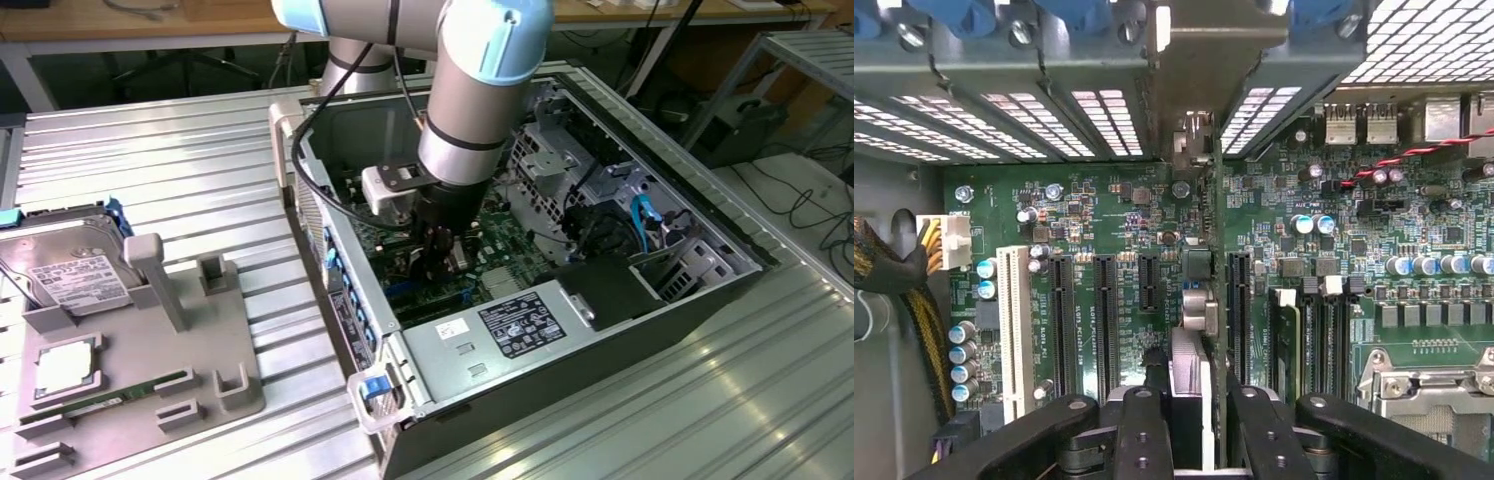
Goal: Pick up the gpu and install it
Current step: 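Insert the gpu into the slot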
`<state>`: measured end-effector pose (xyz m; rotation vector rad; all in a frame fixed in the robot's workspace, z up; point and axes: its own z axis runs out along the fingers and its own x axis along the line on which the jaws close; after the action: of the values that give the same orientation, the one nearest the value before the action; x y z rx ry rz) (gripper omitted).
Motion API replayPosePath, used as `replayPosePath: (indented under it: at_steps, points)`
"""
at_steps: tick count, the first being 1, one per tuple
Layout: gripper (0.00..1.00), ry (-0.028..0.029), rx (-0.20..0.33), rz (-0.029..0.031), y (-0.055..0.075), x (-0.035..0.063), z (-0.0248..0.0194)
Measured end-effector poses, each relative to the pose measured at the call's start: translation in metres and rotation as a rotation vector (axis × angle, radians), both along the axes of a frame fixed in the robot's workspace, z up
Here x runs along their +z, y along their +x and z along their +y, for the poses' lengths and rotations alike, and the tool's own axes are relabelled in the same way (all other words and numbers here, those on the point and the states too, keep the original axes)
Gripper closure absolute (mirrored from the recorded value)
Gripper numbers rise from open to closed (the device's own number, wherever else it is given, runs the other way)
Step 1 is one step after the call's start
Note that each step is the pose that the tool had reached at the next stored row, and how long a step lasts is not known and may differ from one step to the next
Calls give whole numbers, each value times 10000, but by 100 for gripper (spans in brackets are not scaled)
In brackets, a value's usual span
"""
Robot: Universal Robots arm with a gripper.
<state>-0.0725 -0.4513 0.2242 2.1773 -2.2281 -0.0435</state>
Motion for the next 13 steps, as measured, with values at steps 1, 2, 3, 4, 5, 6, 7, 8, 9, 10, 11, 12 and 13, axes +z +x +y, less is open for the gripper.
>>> replayPosePath:
  at_steps: [1, 2, 3, 4, 5, 6, 7, 8, 9, 10, 11, 12, 13]
  points:
    - [72, 0, 0, 11, 0, -13, 0]
    - [72, -1, 0, 23, 0, -24, 0]
    - [72, -5, 0, 35, 0, -31, -1]
    - [72, -7, 0, 48, 0, -38, -1]
    - [72, -8, 1, 61, 0, -45, -1]
    - [72, -6, 1, 67, 0, -50, -1]
    - [72, -1, 0, 76, 0, -55, 0]
    - [72, -4, 0, 86, -1, -57, -1]
    - [72, -6, 0, 91, -1, -58, -1]
    - [72, -5, 0, 91, 0, -58, -1]
    - [72, -1, 0, 90, 0, -60, 0]
    - [72, -1, 0, 90, -1, -60, 0]
    - [72, -1, -1, 90, -1, -66, 0]
